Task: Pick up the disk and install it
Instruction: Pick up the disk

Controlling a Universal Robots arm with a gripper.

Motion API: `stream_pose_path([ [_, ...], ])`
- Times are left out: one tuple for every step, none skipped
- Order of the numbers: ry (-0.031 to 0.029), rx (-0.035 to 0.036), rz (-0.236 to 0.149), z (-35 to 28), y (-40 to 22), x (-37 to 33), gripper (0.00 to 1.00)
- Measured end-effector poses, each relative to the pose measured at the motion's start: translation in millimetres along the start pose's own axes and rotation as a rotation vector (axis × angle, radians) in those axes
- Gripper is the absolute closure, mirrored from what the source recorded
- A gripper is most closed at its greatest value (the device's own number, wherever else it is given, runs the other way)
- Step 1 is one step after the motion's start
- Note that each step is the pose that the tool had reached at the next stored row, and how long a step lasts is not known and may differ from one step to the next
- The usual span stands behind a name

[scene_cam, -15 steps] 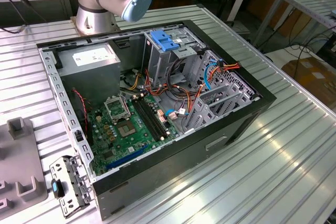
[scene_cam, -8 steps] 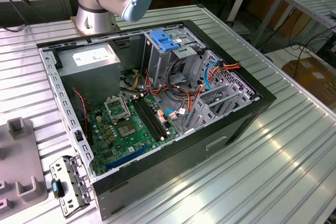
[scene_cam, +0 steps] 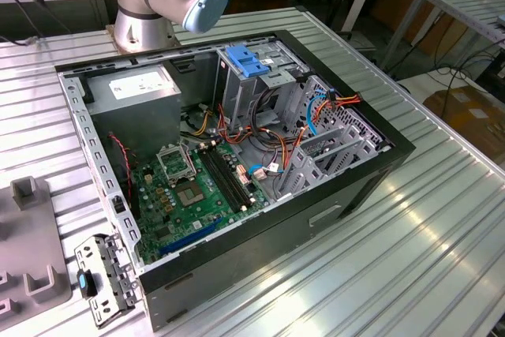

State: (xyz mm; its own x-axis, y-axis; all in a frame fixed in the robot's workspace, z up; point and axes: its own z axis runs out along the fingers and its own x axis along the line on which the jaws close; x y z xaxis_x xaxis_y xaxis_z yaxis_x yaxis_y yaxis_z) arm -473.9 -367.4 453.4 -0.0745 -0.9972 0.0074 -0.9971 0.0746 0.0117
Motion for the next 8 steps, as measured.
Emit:
stream_pose_path([
  [0.0,-0.0002,0.0,-1.1,0.0,0.0,0.63],
  [0.0,-0.0003,0.0,-1.9,0.0,0.1,0.63],
  [0.0,-0.0005,0.0,-3.7,0.0,0.1,0.63],
  [0.0,-0.0006,0.0,-5.0,0.0,0.1,0.63],
  [0.0,-0.0007,0.0,-6.0,0.1,0.2,0.63],
  [0.0001,-0.0008,0.0,-7.0,0.1,0.1,0.63],
  [0.0,-0.0008,0.0,-7.8,0.1,0.2,0.63],
  [0.0001,-0.0009,0.0,-8.7,0.1,0.2,0.63],
])
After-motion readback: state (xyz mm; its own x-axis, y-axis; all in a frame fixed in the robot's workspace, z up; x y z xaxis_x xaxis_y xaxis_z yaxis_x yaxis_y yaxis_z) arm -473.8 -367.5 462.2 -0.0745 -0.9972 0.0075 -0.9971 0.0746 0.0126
